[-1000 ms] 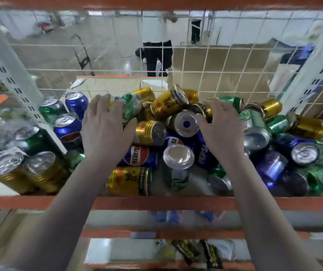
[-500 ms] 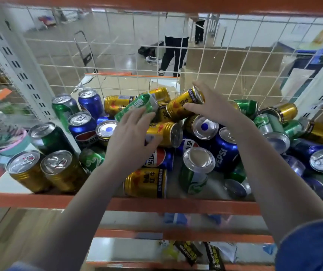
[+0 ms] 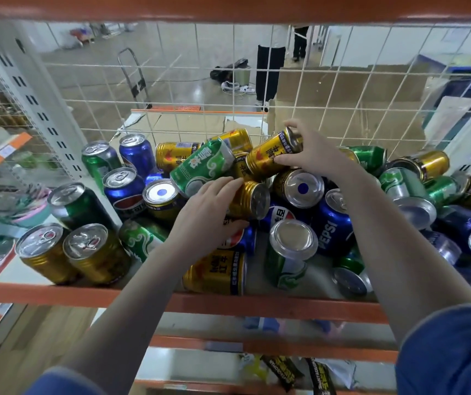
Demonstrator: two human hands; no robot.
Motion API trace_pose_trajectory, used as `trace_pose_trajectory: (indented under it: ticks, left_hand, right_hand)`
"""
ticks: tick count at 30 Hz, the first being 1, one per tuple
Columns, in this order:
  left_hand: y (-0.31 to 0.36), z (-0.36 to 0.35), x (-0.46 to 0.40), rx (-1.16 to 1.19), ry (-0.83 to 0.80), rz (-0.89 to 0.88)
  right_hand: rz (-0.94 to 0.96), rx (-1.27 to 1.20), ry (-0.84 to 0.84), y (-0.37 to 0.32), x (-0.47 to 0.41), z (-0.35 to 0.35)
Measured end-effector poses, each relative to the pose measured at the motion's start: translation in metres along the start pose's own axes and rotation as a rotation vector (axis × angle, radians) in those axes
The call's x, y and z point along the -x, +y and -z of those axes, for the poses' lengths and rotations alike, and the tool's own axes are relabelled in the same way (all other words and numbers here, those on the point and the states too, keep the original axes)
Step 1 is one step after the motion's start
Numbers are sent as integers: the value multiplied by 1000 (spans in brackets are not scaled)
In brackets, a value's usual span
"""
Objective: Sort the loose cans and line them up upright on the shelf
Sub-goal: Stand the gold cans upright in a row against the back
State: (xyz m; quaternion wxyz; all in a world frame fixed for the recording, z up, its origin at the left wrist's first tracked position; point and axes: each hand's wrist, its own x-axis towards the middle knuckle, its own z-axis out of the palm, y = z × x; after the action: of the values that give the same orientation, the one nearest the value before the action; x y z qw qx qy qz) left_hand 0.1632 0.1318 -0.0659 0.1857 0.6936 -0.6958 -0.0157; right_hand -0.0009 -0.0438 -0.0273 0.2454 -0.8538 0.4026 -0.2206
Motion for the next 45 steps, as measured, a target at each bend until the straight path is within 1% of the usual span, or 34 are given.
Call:
trace_pose_trajectory:
  ticks: [4, 8, 12, 15, 22, 28, 30, 32, 35, 41, 45]
  left_hand:
    - [2, -1, -9, -7, -9, -15]
    - [4, -3, -17, -10, -29, -39]
    - [6, -1, -24, 6, -82, -46]
    - [5, -1, -26, 24, -66, -33]
    - [6, -1, -29, 19, -25, -13]
    - [8, -4, -25, 123, 81, 3]
    - [10, -4, -25, 213, 126, 14]
    - [12, -4, -25, 335, 172, 19]
    - [15, -6, -25, 474, 236, 27]
    - [17, -16, -23, 534, 302, 37]
    - [18, -21, -17, 562, 383, 4]
  right_hand:
    - [-32, -4, 42, 1, -3, -1]
    - [-9, -60, 133, -2, -1, -6]
    - [16, -64, 165, -3, 1, -8]
    - [47, -52, 182, -3, 2, -9]
    - [40, -67, 242, -4, 4, -11]
    - [76, -179, 360, -8, 7, -7]
    - [106, -251, 419, -12, 7, -4]
    - [96, -316, 481, -16, 6, 1]
    - [71, -314, 524, -18, 4, 9]
    - [95, -296, 596, -13, 10, 13]
    - [115, -296, 628, -10, 15, 13]
